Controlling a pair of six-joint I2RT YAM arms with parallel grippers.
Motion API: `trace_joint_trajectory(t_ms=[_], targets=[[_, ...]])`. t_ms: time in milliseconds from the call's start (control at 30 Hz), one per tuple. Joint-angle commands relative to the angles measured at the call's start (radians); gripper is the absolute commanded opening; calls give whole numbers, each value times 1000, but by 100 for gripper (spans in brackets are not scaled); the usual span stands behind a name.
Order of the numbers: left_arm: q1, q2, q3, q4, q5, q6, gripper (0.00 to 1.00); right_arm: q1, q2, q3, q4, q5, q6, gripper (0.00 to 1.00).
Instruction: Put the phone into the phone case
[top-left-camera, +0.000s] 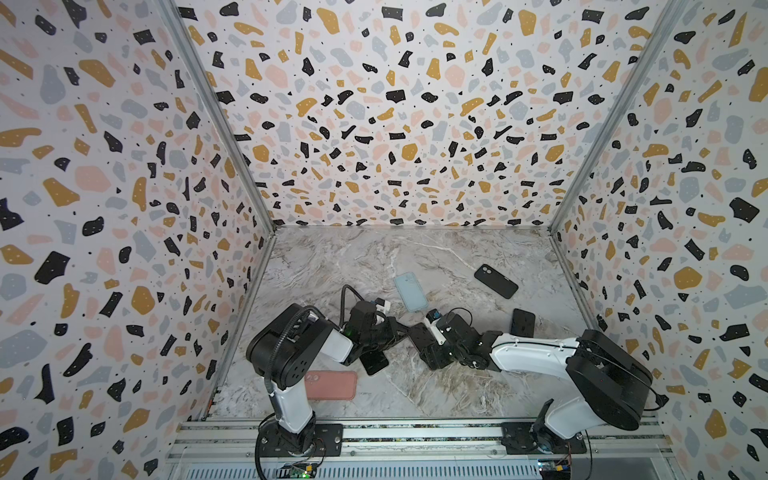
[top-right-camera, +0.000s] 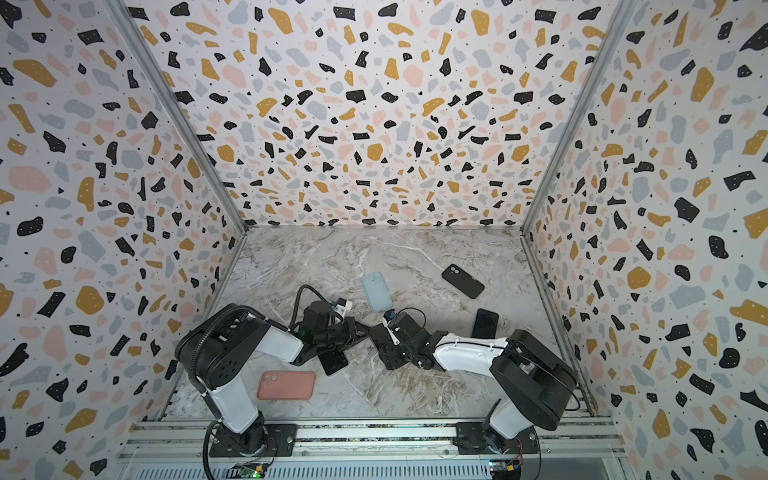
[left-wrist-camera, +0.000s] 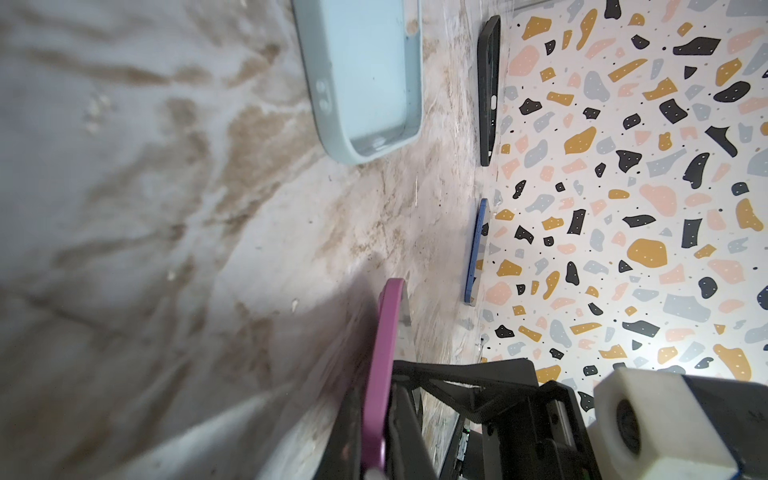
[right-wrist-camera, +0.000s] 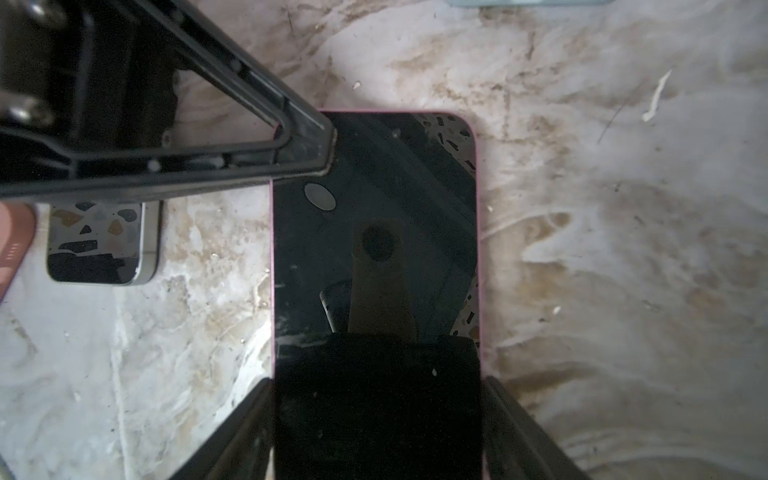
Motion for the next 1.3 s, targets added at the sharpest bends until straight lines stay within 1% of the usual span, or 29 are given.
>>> trace_joint_trajectory(t_ms=[0, 100, 167, 433, 600, 700, 900, 1100, 1267], targets=[[-6, 6, -15, 47, 27, 15, 0, 5, -17, -22, -11, -18, -13, 61], [-7, 0, -16, 50, 24, 13, 0, 4, -34, -24, -19, -12, -11, 68], [-6, -3, -15, 52, 23, 6, 0, 4, -48, -22, -29, -8, -3, 76], [-11, -35, 5, 27, 20, -5, 0, -1, -145, 7, -111, 28, 9, 89], [-14, -46, 15, 25, 15, -22, 0, -15, -219, 16, -141, 17, 20, 90], [-16, -49, 13, 78, 15, -67, 0, -31, -262, 23, -170, 21, 28, 90], [-16, -66, 12, 160, 27, -159, 0, -116, -382, 13, -187, -75, 83, 90], [-16, -97, 41, 181, 6, -217, 0, -198, -504, 3, -213, -132, 196, 88], [-16, -103, 71, 256, -21, -288, 0, -273, -591, -39, -179, -186, 342, 87]])
